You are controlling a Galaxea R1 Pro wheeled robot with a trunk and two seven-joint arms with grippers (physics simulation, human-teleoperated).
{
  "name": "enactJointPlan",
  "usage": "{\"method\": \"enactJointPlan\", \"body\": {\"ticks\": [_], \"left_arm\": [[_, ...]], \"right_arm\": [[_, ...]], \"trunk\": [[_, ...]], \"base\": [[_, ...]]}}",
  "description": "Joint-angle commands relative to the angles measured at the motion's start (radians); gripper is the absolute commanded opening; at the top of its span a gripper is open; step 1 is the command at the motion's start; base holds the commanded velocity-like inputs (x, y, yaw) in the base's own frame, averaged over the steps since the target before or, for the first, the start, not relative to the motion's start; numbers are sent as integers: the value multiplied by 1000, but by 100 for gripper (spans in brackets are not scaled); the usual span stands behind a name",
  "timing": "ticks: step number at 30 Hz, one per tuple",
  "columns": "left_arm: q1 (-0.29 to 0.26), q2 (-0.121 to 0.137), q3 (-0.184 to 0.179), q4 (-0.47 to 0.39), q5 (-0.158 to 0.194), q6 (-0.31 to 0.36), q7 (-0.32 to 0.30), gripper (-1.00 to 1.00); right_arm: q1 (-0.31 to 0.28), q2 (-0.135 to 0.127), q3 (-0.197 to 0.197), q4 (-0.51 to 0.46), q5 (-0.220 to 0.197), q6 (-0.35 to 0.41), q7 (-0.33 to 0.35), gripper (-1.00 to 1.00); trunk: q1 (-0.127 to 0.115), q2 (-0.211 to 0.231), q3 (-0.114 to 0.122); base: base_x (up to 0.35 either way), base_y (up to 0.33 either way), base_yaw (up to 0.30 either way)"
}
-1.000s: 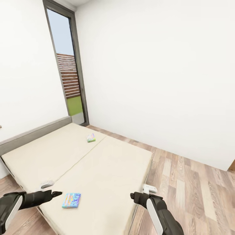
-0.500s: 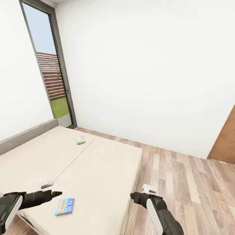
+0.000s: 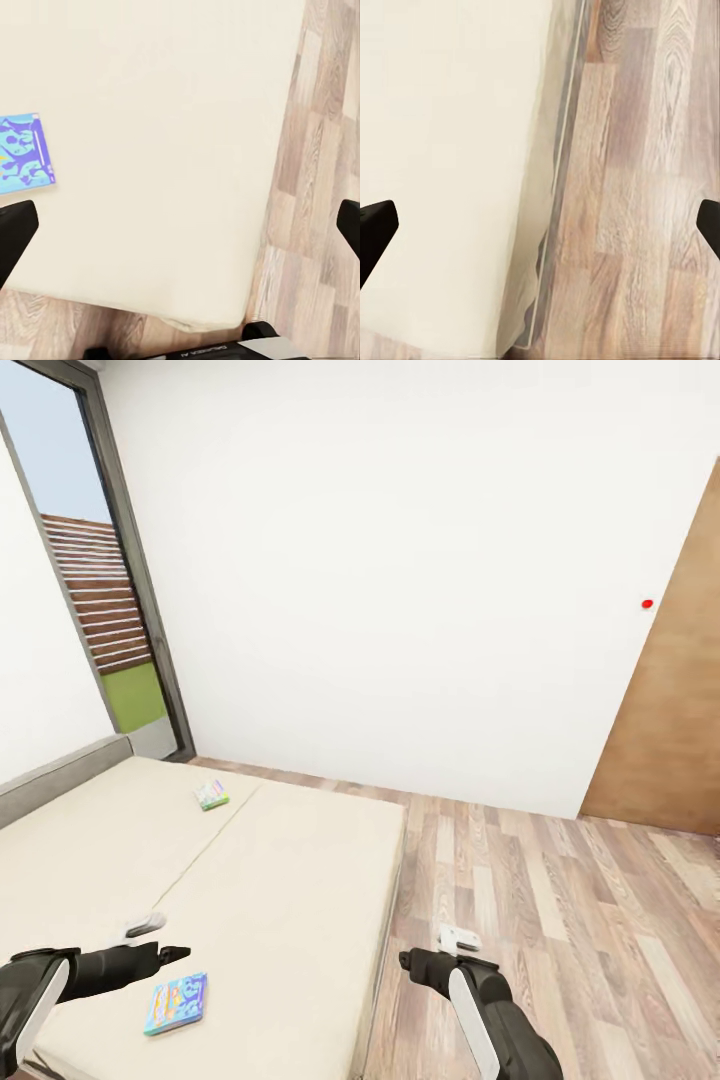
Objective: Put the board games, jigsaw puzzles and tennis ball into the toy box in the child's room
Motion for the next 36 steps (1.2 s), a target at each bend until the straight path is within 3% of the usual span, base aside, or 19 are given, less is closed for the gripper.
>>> {"method": "enactJointPlan", "body": {"ticks": [1,16,36], "left_arm": [[0,0,1,0,8,8,1,100],[0,0,1,0,8,8,1,100],[0,0,1,0,8,8,1,100]], "right_arm": [[-1,0,1,-1,-10,3,-9,100],[-1,0,1,-1,-11,-19,-9,100],[-1,0,1,-1,-12,-21,-9,100]], "trunk": [[0,-2,-2],[0,-2,-2],[0,-2,-2]], "base": [[-110,108,-181],[-29,80,-102],[-1,267,-266]]}}
